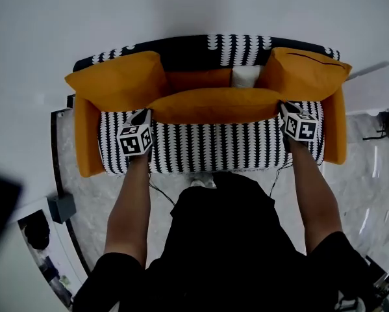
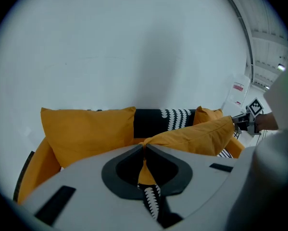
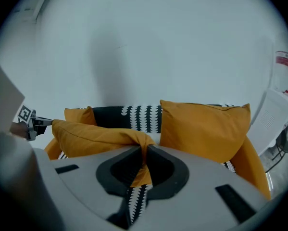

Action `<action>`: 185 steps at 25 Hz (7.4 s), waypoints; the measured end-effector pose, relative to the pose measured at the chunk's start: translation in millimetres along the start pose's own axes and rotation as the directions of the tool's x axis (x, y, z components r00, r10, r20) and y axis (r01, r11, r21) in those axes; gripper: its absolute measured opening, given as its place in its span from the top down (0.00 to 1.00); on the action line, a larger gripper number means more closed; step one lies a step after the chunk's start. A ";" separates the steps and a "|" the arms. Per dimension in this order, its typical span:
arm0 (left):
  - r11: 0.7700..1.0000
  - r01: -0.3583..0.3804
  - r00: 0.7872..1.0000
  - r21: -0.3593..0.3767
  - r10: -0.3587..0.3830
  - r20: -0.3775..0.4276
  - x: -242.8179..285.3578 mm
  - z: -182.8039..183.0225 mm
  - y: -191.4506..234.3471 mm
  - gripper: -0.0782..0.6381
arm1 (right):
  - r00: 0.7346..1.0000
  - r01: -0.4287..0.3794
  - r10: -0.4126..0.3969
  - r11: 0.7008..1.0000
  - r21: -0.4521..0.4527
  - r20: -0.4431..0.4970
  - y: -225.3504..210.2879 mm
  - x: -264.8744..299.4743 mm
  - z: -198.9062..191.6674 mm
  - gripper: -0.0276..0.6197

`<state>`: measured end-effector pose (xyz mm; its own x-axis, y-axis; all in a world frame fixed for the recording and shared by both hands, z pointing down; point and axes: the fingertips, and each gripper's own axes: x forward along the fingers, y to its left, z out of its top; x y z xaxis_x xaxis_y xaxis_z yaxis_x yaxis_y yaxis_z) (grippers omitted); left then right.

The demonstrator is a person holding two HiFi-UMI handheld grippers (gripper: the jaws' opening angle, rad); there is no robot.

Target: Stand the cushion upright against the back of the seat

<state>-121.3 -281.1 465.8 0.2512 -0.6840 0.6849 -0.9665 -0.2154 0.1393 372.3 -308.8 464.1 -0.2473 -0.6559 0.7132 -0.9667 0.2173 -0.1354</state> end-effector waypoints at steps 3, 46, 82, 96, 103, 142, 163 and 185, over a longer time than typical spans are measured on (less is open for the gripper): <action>1.000 -0.018 1.000 -0.013 0.018 0.011 13.1 20.6 7.4 0.85 | 1.000 -0.014 0.014 1.000 -0.015 0.011 -4.6 19.3 26.6 0.87; 0.996 -0.055 0.992 -0.076 0.045 -0.118 174.8 87.6 49.4 0.85 | 0.971 -0.073 0.053 0.994 -0.076 -0.234 -49.5 195.2 85.8 0.87; 0.983 0.172 0.974 -0.063 -0.160 0.163 -14.9 93.5 -23.1 0.87 | 0.964 -0.206 0.210 0.978 -0.044 0.161 72.8 -10.4 105.5 0.90; 0.933 0.353 0.900 0.075 -0.360 0.247 -173.0 53.5 -137.0 0.87 | 0.841 -0.401 0.428 0.904 -0.150 0.331 240.9 -208.7 47.8 0.90; 0.892 0.422 0.853 0.162 -0.451 0.261 -245.3 20.0 -187.6 0.87 | 0.811 -0.438 0.422 0.897 -0.056 0.405 260.4 -270.7 2.9 0.90; 0.938 0.330 0.864 0.103 -0.345 0.366 -408.4 -130.4 -408.4 0.87 | 0.754 -0.511 0.532 0.843 -0.164 0.385 156.1 -485.3 -171.1 0.90; 0.937 0.313 0.871 0.154 -0.348 0.346 -456.6 -143.3 -384.6 0.87 | 0.743 -0.521 0.544 0.836 -0.174 0.390 217.5 -506.6 -190.7 0.90; 0.918 0.352 0.861 0.184 -0.395 0.320 -466.5 -140.1 -331.9 0.87 | 0.778 -0.504 0.497 0.859 -0.092 0.384 265.1 -499.7 -189.9 0.90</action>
<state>75.1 207.1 200.3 0.6147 -0.7272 0.3056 -0.7888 -0.5668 0.2379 252.2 213.8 202.5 -0.6986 -0.6797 0.2235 -0.6997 0.5836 -0.4122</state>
